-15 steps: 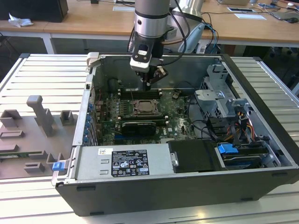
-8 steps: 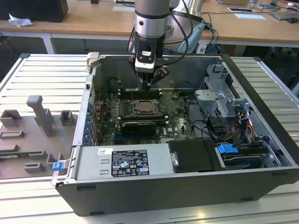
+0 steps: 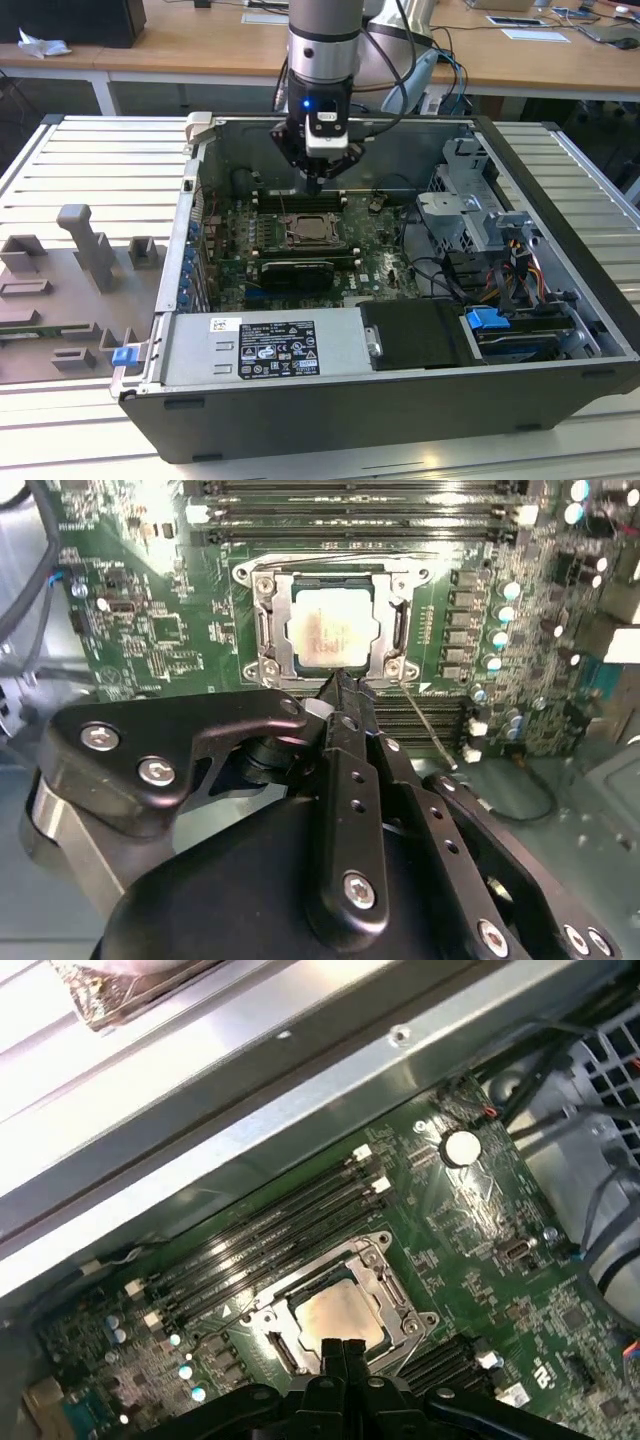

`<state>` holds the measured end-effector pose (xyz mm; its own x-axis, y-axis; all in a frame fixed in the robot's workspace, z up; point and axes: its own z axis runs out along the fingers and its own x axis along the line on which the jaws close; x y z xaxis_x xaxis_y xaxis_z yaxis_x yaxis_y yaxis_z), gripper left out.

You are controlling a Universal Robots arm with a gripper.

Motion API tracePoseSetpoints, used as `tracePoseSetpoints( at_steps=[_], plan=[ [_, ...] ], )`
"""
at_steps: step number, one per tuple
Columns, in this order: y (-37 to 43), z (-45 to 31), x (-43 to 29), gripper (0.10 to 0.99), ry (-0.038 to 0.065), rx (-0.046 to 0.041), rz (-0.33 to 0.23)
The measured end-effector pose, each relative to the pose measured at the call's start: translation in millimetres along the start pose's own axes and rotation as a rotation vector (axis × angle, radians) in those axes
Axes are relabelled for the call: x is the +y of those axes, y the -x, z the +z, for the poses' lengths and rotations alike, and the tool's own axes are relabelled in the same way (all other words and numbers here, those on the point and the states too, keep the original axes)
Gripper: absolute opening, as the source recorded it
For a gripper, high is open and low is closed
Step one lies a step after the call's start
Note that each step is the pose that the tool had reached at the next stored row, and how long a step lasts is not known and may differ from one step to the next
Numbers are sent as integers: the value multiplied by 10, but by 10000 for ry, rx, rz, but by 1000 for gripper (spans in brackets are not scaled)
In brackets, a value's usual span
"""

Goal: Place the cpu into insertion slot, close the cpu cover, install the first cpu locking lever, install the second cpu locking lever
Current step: 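Install the first cpu locking lever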

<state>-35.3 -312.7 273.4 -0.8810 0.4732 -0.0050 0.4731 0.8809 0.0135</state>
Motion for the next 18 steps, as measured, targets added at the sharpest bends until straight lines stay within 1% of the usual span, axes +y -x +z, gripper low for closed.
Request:
tracePoseSetpoints(
  at_steps=[4,5,9,10,16,17,18],
  plan=[
    [0,2,0,106,3,10,-715],
    [0,2,0,106,4,13,-966],
    [0,2,0,106,8,21,-1559],
    [0,2,0,106,9,25,-1846],
    [0,5,0,106,15,42,-3082],
    [0,6,0,106,18,48,-3555],
    [0,6,0,106,18,52,-3774]
  ],
)
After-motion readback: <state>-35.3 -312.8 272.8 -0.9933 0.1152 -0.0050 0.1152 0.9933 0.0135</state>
